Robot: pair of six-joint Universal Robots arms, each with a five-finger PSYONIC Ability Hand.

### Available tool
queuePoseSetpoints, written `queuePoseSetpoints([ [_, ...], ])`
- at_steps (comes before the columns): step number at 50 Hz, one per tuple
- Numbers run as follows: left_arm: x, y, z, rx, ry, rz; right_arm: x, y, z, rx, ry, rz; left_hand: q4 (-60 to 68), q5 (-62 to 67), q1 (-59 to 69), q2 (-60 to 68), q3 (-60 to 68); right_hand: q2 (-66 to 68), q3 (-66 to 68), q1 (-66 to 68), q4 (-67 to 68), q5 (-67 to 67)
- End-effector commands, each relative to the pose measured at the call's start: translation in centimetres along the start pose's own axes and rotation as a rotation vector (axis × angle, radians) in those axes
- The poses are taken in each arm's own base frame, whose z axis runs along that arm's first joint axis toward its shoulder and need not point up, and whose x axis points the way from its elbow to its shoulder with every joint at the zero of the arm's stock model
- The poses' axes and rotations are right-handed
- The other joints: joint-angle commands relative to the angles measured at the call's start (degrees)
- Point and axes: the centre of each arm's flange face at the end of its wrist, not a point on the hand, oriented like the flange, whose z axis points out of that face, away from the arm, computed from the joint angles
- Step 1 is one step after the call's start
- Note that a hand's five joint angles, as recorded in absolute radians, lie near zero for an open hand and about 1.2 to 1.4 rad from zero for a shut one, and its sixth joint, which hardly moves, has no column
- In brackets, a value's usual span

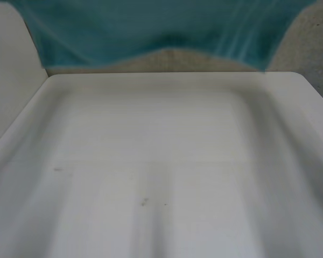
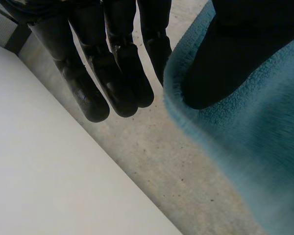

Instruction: Fold the laundry

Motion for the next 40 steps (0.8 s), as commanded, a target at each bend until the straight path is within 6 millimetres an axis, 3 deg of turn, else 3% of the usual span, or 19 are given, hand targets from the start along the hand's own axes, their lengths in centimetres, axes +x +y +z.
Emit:
queuePoseSetpoints([
  [1, 2.1, 4.4, -4.0, -0.184, 0.095, -0.044, -3.2, 4.6, -4.0, -0.156, -0.175, -0.024, 11.5, 15.5, 14.0, 11.2, 11.5, 12.2, 11.9, 23.7, 11.6, 13.0],
  [3, 2.4, 4.9, -4.7, -0.208, 0.106, -0.050, -4.0, 5.7, -5.0, -0.184, -0.216, -0.029, 11.5, 15.5, 14.0, 11.2, 11.5, 12.2, 11.9, 23.7, 11.6, 13.0],
  [8, 5.2, 9.5, -10.2, -0.390, 0.209, -0.071, -6.3, 8.8, -7.8, -0.279, -0.329, -0.036, 11.5, 15.5, 14.0, 11.2, 11.5, 12.2, 11.9, 23.7, 11.6, 13.0],
  [13, 7.8, 13.6, -15.2, -0.541, 0.300, -0.086, -9.9, 14.8, -11.4, -0.446, -0.451, -0.056, 11.5, 15.5, 14.0, 11.2, 11.5, 12.2, 11.9, 23.7, 11.6, 13.0],
  [14, 7.8, 13.6, -15.2, -0.541, 0.300, -0.086, -10.3, 15.6, -11.9, -0.465, -0.463, -0.059, 11.5, 15.5, 14.0, 11.2, 11.5, 12.2, 11.9, 23.7, 11.6, 13.0],
  [18, 9.1, 15.3, -18.3, -0.630, 0.351, -0.091, -11.5, 18.0, -13.8, -0.552, -0.510, -0.071, 11.5, 15.5, 14.0, 11.2, 11.5, 12.2, 11.9, 23.7, 11.6, 13.0],
  [21, 9.5, 15.7, -20.1, -0.682, 0.383, -0.083, -11.6, 18.5, -14.9, -0.587, -0.540, -0.081, 11.5, 15.5, 14.0, 11.2, 11.5, 12.2, 11.9, 23.7, 11.6, 13.0],
  [24, 9.1, 15.3, -22.1, -0.737, 0.427, -0.035, -11.4, 18.4, -16.1, -0.629, -0.579, -0.093, 11.5, 15.5, 14.0, 11.2, 11.5, 12.2, 11.9, 23.7, 11.6, 13.0],
  [27, 8.3, 13.9, -22.5, -0.749, 0.455, 0.012, -9.3, 16.3, -17.3, -0.679, -0.641, -0.130, 11.5, 15.5, 14.0, 11.2, 11.5, 12.2, 11.9, 23.7, 11.6, 13.0],
  [32, 6.5, 11.7, -23.9, -0.816, 0.516, 0.084, -5.5, 14.7, -19.5, -0.781, -0.746, -0.236, 11.5, 15.5, 14.0, 11.2, 11.5, 12.2, 11.9, 23.7, 11.6, 13.0],
  [34, 4.6, 9.8, -25.3, -0.911, 0.573, 0.132, -3.5, 13.4, -20.9, -0.798, -0.808, -0.293, 11.5, 15.5, 14.0, 11.2, 11.5, 12.2, 11.9, 23.7, 11.6, 13.0],
  [35, 4.6, 9.8, -25.3, -0.911, 0.573, 0.132, -2.9, 13.1, -21.4, -0.802, -0.826, -0.313, 11.5, 15.5, 14.0, 11.2, 11.5, 12.2, 11.9, 23.7, 11.6, 13.0],
  [36, 2.9, 7.0, -26.5, -0.992, 0.650, 0.176, -1.7, 12.6, -22.2, -0.812, -0.851, -0.348, 11.5, 15.5, 14.0, 11.2, 11.5, 12.2, 11.9, 23.7, 11.6, 13.0],
  [39, 2.4, 6.3, -26.7, -1.014, 0.672, 0.182, 0.5, 12.0, -23.6, -0.839, -0.881, -0.400, 11.5, 15.5, 14.0, 11.2, 11.5, 12.2, 11.9, 23.7, 11.6, 13.0],
  [40, 1.9, 5.1, -27.3, -1.048, 0.727, 0.184, 0.9, 11.9, -23.8, -0.834, -0.886, -0.408, 11.5, 15.5, 14.0, 11.2, 11.5, 12.2, 11.9, 23.7, 11.6, 13.0],
])
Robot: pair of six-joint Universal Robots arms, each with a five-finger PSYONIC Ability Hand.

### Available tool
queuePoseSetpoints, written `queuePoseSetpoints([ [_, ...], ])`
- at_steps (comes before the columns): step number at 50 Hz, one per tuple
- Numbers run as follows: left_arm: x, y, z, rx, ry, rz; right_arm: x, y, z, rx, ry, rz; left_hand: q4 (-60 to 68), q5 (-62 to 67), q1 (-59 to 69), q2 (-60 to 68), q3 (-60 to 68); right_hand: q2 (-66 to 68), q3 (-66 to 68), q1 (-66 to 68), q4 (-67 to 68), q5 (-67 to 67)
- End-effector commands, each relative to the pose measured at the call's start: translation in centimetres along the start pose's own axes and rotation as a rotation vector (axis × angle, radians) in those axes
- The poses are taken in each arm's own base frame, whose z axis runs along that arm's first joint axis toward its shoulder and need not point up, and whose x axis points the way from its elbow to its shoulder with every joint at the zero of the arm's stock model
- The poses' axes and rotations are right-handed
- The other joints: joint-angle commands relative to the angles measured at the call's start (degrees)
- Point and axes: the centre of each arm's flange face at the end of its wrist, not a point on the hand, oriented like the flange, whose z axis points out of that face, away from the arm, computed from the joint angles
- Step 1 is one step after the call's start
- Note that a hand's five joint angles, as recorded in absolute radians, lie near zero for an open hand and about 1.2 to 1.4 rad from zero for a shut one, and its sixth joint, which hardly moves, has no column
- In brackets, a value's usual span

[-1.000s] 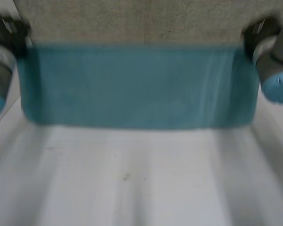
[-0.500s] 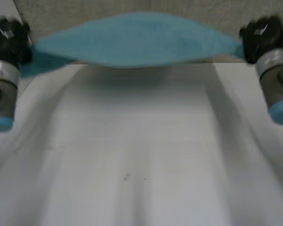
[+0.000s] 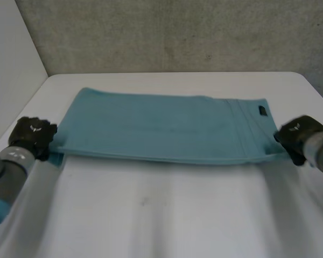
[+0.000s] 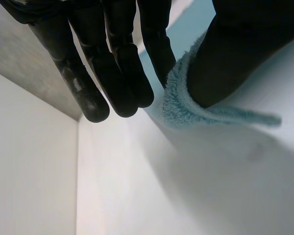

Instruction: Fold the laundry

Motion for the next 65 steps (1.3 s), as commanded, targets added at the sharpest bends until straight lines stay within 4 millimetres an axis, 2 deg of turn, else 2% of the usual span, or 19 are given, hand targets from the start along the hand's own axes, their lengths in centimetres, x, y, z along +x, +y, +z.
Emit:
queuePoseSetpoints([
  [1, -1.2, -0.9, -8.0, -0.213, 0.196, 0.089, 1.1, 3.0, -6.0, -0.085, -0.056, -0.144, 11.5, 15.5, 14.0, 11.2, 11.5, 12.2, 11.9, 23.7, 11.6, 12.9],
  [5, -1.6, -2.1, -8.6, -0.144, 0.274, 0.080, 1.6, 2.6, -6.4, -0.037, -0.051, -0.160, 11.5, 15.5, 14.0, 11.2, 11.5, 12.2, 11.9, 23.7, 11.6, 12.9],
  [9, -2.6, -3.5, -6.8, -0.021, 0.239, 0.094, 2.3, 2.1, -5.6, -0.011, -0.034, -0.145, 11.5, 15.5, 14.0, 11.2, 11.5, 12.2, 11.9, 23.7, 11.6, 12.9],
  [15, -2.6, -3.4, -1.2, 0.097, 0.153, 0.141, 3.1, 1.9, -0.1, -0.001, -0.003, -0.046, 11.5, 15.5, 14.0, 11.2, 11.5, 12.2, 11.9, 23.7, 11.6, 12.9],
  [17, -2.0, -3.9, 0.9, 0.151, 0.131, 0.163, 3.6, 0.4, 1.9, 0.033, 0.063, -0.022, 11.5, 15.5, 14.0, 11.2, 11.5, 12.2, 11.9, 23.7, 11.6, 12.9],
  [22, -0.3, -3.8, 6.2, 0.202, 0.088, 0.186, 2.6, -0.9, 5.9, 0.026, 0.136, -0.034, 11.5, 15.5, 14.0, 11.2, 11.5, 12.2, 11.9, 23.7, 11.6, 12.9],
  [29, 1.4, -3.1, 11.0, 0.235, 0.068, 0.190, 2.2, -1.4, 10.9, 0.067, 0.241, -0.027, 11.5, 15.5, 14.0, 11.2, 11.5, 12.2, 11.9, 23.7, 11.6, 12.9],
  [35, 1.9, -2.4, 12.6, 0.259, 0.039, 0.198, 1.0, -1.4, 13.1, 0.103, 0.268, -0.034, 11.5, 15.5, 14.0, 11.2, 11.5, 12.2, 11.9, 23.7, 11.6, 12.9],
  [42, 2.4, -2.2, 12.5, 0.261, 0.044, 0.197, -0.3, -1.8, 13.0, 0.119, 0.242, -0.040, 11.5, 15.5, 14.0, 11.2, 11.5, 12.2, 11.9, 23.7, 11.6, 12.9],
  [44, 1.7, -3.1, 12.8, 0.297, 0.017, 0.201, 0.0, -2.1, 12.9, 0.129, 0.252, -0.039, 11.5, 15.5, 14.0, 11.2, 11.5, 12.2, 11.9, 23.7, 11.6, 12.9],
  [49, -2.4, -8.6, 14.2, 0.515, -0.186, 0.180, 5.9, -7.2, 12.7, 0.339, 0.506, -0.012, 11.5, 15.5, 14.0, 11.2, 11.5, 12.2, 11.9, 23.7, 11.6, 12.9],
  [50, -4.5, -11.4, 13.8, 0.605, -0.273, 0.133, 8.0, -9.1, 12.1, 0.417, 0.597, 0.000, 11.5, 15.5, 14.0, 11.2, 11.5, 12.2, 11.9, 23.7, 11.6, 12.9],
  [53, -8.5, -16.0, 11.9, 0.739, -0.421, 0.037, 12.0, -12.5, 9.6, 0.555, 0.763, 0.020, 11.5, 15.5, 14.0, 11.2, 11.5, 12.2, 11.9, 23.7, 11.6, 12.9],
  [54, -11.0, -18.7, 10.1, 0.823, -0.494, -0.033, 15.0, -14.8, 6.6, 0.653, 0.881, 0.044, 11.5, 15.5, 14.0, 11.2, 11.5, 12.2, 11.9, 23.7, 11.6, 12.9],
  [56, -12.9, -21.0, 8.3, 0.908, -0.529, -0.096, 17.3, -16.7, 3.2, 0.750, 0.979, 0.079, 11.5, 15.5, 14.0, 11.2, 11.5, 12.2, 11.9, 23.7, 11.6, 12.9],
  [57, -13.6, -22.0, 7.4, 0.947, -0.536, -0.121, 18.5, -18.0, 0.4, 0.826, 1.031, 0.120, 11.5, 15.5, 14.0, 11.2, 11.5, 12.2, 11.9, 23.7, 11.6, 12.9],
  [58, -14.9, -23.5, 5.7, 1.001, -0.550, -0.162, 18.9, -18.4, -0.7, 0.857, 1.044, 0.140, 11.5, 15.5, 14.0, 11.2, 11.5, 12.2, 11.9, 23.7, 11.6, 12.9],
  [61, -15.9, -24.8, 4.0, 1.047, -0.547, -0.197, 18.8, -18.3, -2.4, 0.897, 1.016, 0.193, 11.5, 15.5, 14.0, 11.2, 11.5, 12.2, 11.9, 23.7, 11.6, 12.9],
  [65, -14.8, -23.5, 4.1, 0.991, -0.483, -0.227, 16.7, -16.2, -0.7, 0.829, 0.918, 0.214, 11.5, 15.5, 14.0, 11.2, 11.5, 12.2, 11.9, 23.7, 11.6, 12.9],
])
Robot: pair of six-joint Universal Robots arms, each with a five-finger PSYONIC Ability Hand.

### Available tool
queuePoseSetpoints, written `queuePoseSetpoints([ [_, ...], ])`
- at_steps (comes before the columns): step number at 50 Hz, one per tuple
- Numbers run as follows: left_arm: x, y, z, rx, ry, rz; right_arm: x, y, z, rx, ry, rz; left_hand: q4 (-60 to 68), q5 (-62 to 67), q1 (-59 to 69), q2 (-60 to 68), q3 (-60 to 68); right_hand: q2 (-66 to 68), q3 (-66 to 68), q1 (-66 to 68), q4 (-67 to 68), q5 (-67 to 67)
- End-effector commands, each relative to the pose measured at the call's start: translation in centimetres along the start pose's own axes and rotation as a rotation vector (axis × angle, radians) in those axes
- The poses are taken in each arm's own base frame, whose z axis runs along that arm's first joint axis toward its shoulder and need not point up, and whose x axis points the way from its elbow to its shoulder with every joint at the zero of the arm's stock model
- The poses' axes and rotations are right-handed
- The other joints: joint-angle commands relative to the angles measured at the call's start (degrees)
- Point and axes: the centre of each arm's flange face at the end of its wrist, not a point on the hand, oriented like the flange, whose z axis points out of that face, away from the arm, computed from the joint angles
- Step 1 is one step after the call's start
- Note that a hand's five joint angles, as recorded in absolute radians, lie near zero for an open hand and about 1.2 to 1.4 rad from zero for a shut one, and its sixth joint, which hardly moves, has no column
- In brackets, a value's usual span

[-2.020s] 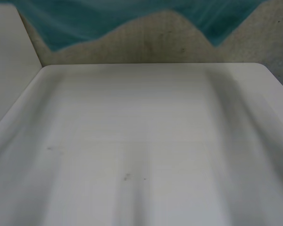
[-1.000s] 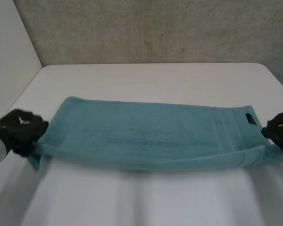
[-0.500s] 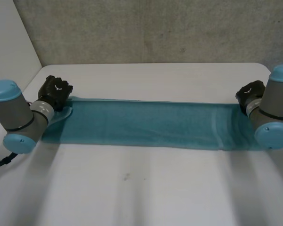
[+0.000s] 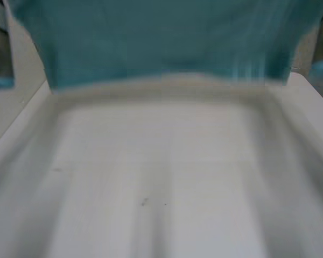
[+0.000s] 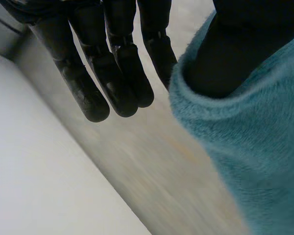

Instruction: Fold the laundry

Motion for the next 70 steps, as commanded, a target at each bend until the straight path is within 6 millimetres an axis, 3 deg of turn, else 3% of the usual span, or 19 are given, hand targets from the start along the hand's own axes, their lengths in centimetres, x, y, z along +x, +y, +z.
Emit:
queuePoseSetpoints([
  [1, -0.8, -1.2, -1.2, -0.059, 0.024, -0.105, 1.2, -0.6, -2.5, -0.036, -0.041, 0.108, 11.3, 15.5, 14.0, 11.2, 11.5, 12.2, 11.9, 23.7, 11.6, 12.9],
  [6, 1.2, 1.9, -4.9, -0.205, 0.124, -0.119, -1.7, 2.7, -6.7, -0.181, -0.207, 0.081, 11.3, 15.5, 14.0, 11.2, 11.5, 12.2, 11.9, 23.7, 11.6, 12.9],
  [8, 3.1, 4.3, -8.6, -0.309, 0.230, -0.140, -3.0, 3.9, -8.8, -0.243, -0.290, 0.074, 11.3, 15.5, 14.0, 11.2, 11.5, 12.2, 11.9, 23.7, 11.6, 12.9],
  [11, 4.6, 5.9, -11.7, -0.390, 0.305, -0.159, -4.0, 5.0, -11.0, -0.305, -0.370, 0.069, 11.3, 15.5, 14.0, 11.2, 11.5, 12.2, 11.9, 23.7, 11.6, 12.9],
  [12, 5.4, 7.1, -13.9, -0.450, 0.348, -0.165, -4.6, 5.6, -12.1, -0.340, -0.411, 0.064, 11.3, 15.5, 14.0, 11.2, 11.5, 12.2, 11.9, 23.7, 11.6, 12.9],
  [16, 6.8, 9.5, -18.6, -0.587, 0.407, -0.183, -6.0, 7.5, -15.1, -0.428, -0.502, 0.055, 11.3, 15.5, 14.0, 11.2, 11.5, 12.2, 11.9, 23.7, 11.6, 12.9],
  [22, 7.8, 10.9, -23.1, -0.717, 0.460, -0.199, -8.1, 10.1, -19.0, -0.547, -0.610, 0.037, 11.3, 15.5, 14.0, 11.2, 11.5, 12.2, 11.9, 23.7, 11.6, 12.9],
  [28, 7.8, 10.7, -25.8, -0.778, 0.516, -0.142, -7.6, 11.1, -21.6, -0.629, -0.667, 0.024, 11.3, 15.5, 14.0, 11.2, 11.5, 12.2, 11.9, 23.7, 11.6, 12.9],
  [33, 7.3, 10.5, -26.6, -0.780, 0.554, -0.058, -5.8, 11.3, -21.6, -0.650, -0.647, 0.017, 11.3, 15.5, 14.0, 11.2, 11.5, 12.2, 11.9, 23.7, 11.6, 12.9],
  [36, 7.1, 10.6, -26.7, -0.768, 0.570, -0.008, -5.0, 11.8, -21.4, -0.656, -0.636, 0.020, -6.5, -2.2, -3.7, -6.6, -6.2, 12.2, 11.9, 23.7, 11.6, 12.9],
  [41, 7.1, 10.9, -26.7, -0.754, 0.579, 0.034, -3.9, 13.3, -20.6, -0.678, -0.605, 0.015, -18.8, -14.5, -16.1, -18.9, -18.6, 12.2, 11.9, 23.7, 11.6, 12.9],
  [47, 6.7, 11.1, -26.4, -0.755, 0.567, 0.043, -2.8, 14.8, -19.9, -0.702, -0.565, 0.004, -18.6, -14.4, -15.9, -18.8, -18.4, 12.2, 11.9, 23.7, 11.6, 12.9],
  [58, 5.3, 12.0, -26.9, -0.806, 0.546, 0.053, -2.8, 15.1, -20.0, -0.710, -0.563, 0.002, -15.8, -11.5, -13.1, -15.9, -15.6, 12.2, 11.9, 23.7, 11.6, 12.9],
  [61, 5.1, 12.2, -27.1, -0.816, 0.541, 0.049, -2.8, 15.1, -20.1, -0.712, -0.567, 0.002, -5.0, -0.8, -2.3, -5.1, -4.8, 12.2, 11.9, 23.7, 11.6, 12.9],
  [63, 4.9, 12.3, -27.2, -0.824, 0.538, 0.042, -2.9, 15.1, -20.2, -0.713, -0.568, 0.002, 11.2, 15.5, 13.9, 11.1, 11.4, 12.2, 11.9, 23.7, 11.6, 12.9],
  [67, 4.8, 12.0, -27.3, -0.828, 0.546, 0.040, -2.8, 15.1, -20.2, -0.718, -0.568, 0.001, 11.3, 15.5, 14.0, 11.2, 11.5, 12.2, 11.9, 23.7, 11.6, 12.9],
  [70, 4.3, 10.7, -26.7, -0.815, 0.549, 0.052, -2.8, 15.0, -20.3, -0.722, -0.577, -0.007, 11.3, 15.5, 14.0, 11.2, 11.5, 12.2, 11.9, 23.7, 11.6, 12.9],
])
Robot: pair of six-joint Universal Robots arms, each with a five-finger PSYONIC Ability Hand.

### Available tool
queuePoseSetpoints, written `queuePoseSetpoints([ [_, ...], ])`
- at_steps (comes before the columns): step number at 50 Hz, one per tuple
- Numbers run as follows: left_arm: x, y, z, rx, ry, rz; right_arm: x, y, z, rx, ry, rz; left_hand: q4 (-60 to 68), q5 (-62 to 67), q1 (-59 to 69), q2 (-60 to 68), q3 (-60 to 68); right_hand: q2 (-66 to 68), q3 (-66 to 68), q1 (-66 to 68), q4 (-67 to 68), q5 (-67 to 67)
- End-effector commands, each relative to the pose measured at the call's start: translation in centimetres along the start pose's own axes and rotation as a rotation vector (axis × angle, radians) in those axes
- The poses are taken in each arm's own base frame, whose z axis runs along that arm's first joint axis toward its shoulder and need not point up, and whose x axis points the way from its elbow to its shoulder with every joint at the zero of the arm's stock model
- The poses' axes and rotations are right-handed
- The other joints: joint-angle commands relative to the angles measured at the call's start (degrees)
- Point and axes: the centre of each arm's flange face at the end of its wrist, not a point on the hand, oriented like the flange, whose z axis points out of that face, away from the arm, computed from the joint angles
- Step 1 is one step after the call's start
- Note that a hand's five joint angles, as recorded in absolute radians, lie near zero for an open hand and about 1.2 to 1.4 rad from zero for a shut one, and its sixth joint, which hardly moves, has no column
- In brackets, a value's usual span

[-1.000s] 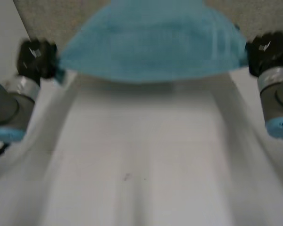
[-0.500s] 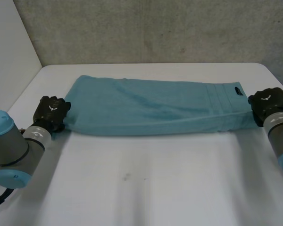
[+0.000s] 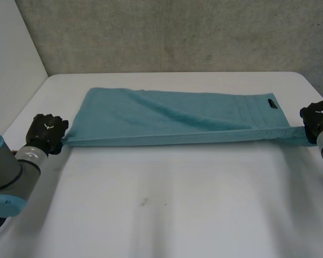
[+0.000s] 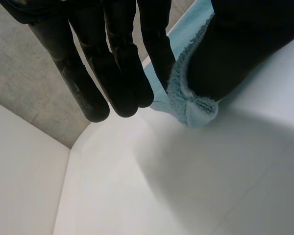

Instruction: Fold the laundry

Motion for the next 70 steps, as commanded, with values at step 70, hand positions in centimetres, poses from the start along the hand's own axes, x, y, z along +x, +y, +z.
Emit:
queuePoseSetpoints([
  [70, 0.1, -6.9, 9.9, 0.349, -0.096, 0.109, -5.7, -4.1, 9.8, 0.208, 0.123, -0.126, -58.0, -54.9, -55.2, -58.1, -57.8, -57.8, -58.1, -46.3, -58.4, -57.4],
])
